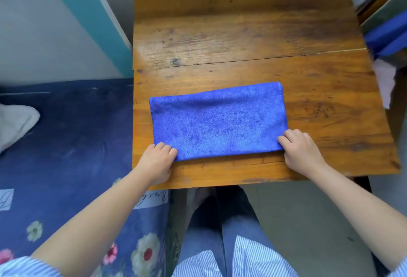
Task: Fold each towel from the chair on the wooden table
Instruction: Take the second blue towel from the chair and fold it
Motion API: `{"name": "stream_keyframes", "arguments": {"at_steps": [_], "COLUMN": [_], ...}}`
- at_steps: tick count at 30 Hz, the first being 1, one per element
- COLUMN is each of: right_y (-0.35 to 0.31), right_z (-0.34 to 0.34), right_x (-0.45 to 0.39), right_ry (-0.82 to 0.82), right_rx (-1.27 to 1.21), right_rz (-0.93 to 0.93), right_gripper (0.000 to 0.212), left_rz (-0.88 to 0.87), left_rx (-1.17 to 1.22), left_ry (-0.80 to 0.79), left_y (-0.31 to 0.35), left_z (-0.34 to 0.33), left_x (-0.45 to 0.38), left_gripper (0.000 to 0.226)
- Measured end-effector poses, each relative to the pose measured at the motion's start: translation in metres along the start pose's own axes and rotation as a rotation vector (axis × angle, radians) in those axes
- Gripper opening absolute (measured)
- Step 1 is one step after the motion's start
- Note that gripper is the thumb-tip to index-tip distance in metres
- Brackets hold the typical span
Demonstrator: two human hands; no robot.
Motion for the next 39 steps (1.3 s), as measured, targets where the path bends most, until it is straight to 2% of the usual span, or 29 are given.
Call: {"name": "stream_keyframes", "arguments": {"at_steps": [4,6,8,10,12,14,20,24,31,34,37,39], "right_y": [-0.005,-0.021,-0.044,-0.067,-0.081,-0.086,-0.089,-0.065,0.012,0.042,0.074,0.090], "right_z": [0.014,0.026,0.032,0.023,-0.004,-0.030,-0.064,-0.066,-0.058,-0.054,-0.052,-0.051], "right_x": [0.003,-0.014,-0.045,-0.080,-0.109,-0.127,-0.134,-0.135,-0.131,-0.121,-0.108,-0.098], "right_ry": [0.085,0.164,0.214,0.168,-0.004,-0.145,-0.273,-0.294,-0.267,-0.246,-0.202,-0.193], "right_rx": [-0.047,-0.107,-0.144,-0.198,-0.245,-0.254,-0.152,-0.126,-0.126,-0.161,-0.238,-0.268], "right_rz": [-0.045,-0.032,-0.027,-0.040,-0.055,-0.064,0.059,0.034,-0.221,-0.332,-0.478,-0.573], "right_gripper": [0.028,0.029,0.032,0.030,0.038,0.046,0.054,0.055,0.056,0.065,0.058,0.062], "left_rz": [-0.087,-0.038,0.047,0.128,0.205,0.263,0.310,0.369,0.508,0.517,0.511,0.518], "left_rx": [0.143,0.273,0.401,0.557,0.627,0.600,0.436,0.441,0.545,0.545,0.539,0.498], "left_ry": [0.379,0.471,0.568,0.609,0.598,0.526,0.324,0.276,0.252,0.258,0.234,0.194], "left_y": [0.002,-0.003,-0.008,-0.011,-0.015,-0.021,-0.032,-0.047,-0.093,-0.093,-0.092,-0.093], "left_z": [0.050,0.066,0.088,0.099,0.099,0.086,0.033,0.020,0.013,0.013,0.012,0.012], "left_x": [0.012,0.003,-0.014,-0.036,-0.056,-0.076,-0.090,-0.088,-0.085,-0.084,-0.085,-0.085], "left_gripper": [0.014,0.028,0.027,0.029,0.037,0.043,0.058,0.063,0.063,0.064,0.065,0.066]}}
Point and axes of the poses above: each hand's wrist, its own x-axis away from the middle knuckle, its own z-axis out of the back of the hand, y = z × x, the point moved 10 cm from there along -x, towards the middle knuckle
